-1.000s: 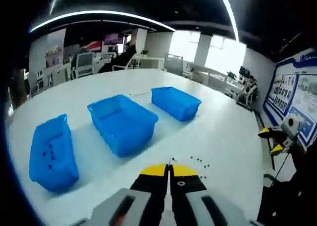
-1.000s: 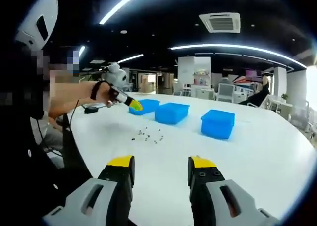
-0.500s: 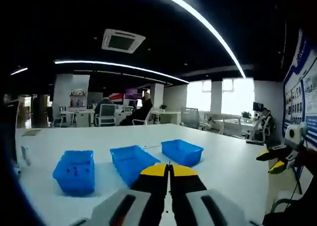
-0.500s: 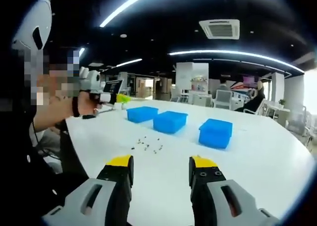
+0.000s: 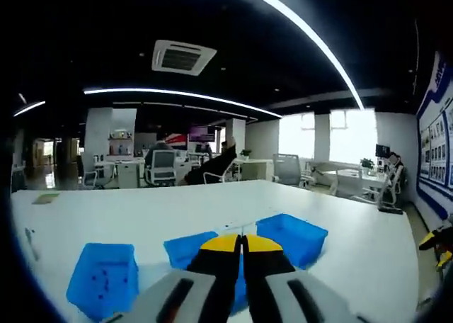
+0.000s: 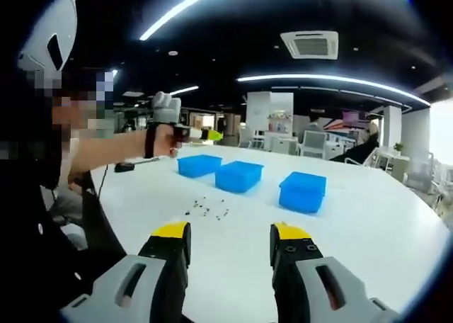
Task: Pick up the resistors one by one and place each resistor into its matching bin, sorting the parts by color and model until every resistor is separated into the correct bin for its type
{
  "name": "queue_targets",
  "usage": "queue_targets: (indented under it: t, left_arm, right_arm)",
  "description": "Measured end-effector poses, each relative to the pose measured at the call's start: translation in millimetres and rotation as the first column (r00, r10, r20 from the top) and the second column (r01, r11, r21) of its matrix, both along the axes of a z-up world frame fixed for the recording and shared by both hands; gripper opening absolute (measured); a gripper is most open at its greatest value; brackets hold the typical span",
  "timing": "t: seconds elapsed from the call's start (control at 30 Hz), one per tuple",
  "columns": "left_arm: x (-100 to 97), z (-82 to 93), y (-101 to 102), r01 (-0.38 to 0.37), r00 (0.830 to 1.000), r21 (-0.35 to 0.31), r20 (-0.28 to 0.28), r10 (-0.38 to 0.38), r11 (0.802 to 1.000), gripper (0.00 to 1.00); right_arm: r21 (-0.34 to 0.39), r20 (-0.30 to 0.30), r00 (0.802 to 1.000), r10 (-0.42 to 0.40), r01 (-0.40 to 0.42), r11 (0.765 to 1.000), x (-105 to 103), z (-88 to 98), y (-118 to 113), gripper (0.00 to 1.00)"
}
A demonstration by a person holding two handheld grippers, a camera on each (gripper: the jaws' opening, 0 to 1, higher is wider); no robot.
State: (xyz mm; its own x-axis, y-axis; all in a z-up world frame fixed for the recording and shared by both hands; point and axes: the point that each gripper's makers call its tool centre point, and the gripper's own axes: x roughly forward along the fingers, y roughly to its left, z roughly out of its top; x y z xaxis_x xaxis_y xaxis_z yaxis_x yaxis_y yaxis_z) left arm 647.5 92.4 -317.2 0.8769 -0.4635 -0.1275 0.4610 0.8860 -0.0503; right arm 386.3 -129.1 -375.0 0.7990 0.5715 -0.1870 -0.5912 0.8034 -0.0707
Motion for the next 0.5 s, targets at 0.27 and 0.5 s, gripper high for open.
queue_targets:
  t: [0.27, 0.5]
  left_arm:
    - [54.5, -5.3, 4.9, -0.061, 0.998, 0.015, -0.032, 0.062, 0.998, 0.05]
    - [68.8, -19.1, 1.7, -0.079, 0.995, 0.055, -0.061, 0.082, 0.995, 0.05]
  right_arm:
    - [0.006, 0.001, 1.0, -0.011, 0.011, 1.0, 1.0, 0.1, -6.2, 0.46]
    - [0.02, -0.002, 1.0, -0.014, 0.014, 1.0, 2.2, -1.0, -8.0, 0.46]
